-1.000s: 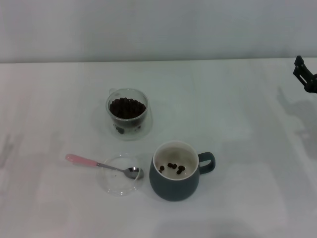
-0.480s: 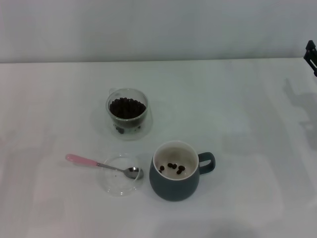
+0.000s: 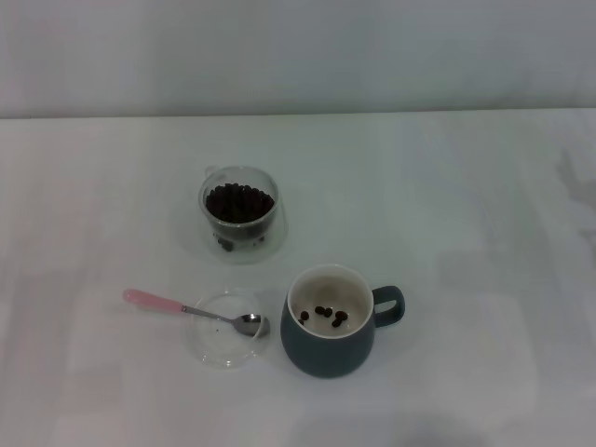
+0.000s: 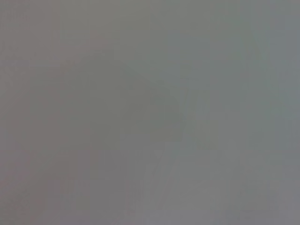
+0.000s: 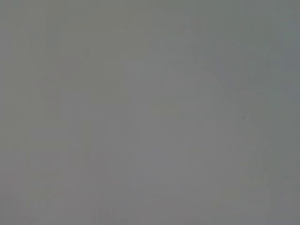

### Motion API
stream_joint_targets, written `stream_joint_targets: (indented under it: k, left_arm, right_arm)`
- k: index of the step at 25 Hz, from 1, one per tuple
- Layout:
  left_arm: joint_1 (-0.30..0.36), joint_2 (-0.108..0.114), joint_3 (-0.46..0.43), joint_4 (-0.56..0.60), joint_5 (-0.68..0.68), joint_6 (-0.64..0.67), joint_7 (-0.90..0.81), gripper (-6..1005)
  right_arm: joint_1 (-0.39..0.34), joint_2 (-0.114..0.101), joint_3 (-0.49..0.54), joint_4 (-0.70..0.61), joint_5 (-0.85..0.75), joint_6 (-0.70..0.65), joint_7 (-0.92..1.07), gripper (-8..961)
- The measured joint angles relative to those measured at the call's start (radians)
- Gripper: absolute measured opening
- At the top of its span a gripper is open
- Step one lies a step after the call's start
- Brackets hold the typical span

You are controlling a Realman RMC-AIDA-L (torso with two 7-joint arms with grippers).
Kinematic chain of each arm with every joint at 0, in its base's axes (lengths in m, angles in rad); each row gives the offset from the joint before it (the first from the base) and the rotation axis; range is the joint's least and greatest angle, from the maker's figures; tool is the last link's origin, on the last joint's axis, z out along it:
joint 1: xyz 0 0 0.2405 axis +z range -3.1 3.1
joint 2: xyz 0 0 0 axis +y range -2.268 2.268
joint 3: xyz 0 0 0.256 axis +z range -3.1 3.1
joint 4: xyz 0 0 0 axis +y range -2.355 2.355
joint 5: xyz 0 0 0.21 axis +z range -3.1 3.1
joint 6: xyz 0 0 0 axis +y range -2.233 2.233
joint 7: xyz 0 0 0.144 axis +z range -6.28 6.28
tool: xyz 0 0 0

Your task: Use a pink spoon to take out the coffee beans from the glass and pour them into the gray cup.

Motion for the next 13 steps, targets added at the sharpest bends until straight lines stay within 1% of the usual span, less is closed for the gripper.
stream_joint_targets:
  k: [13]
  left_arm:
    - [-0.007, -0.004, 0.002, -0.042, -0.036, -0.002, 0.001, 871]
  right_arm:
    - [0.039, 0.001, 0.000, 0.002, 0.001, 0.062, -0.002, 861]
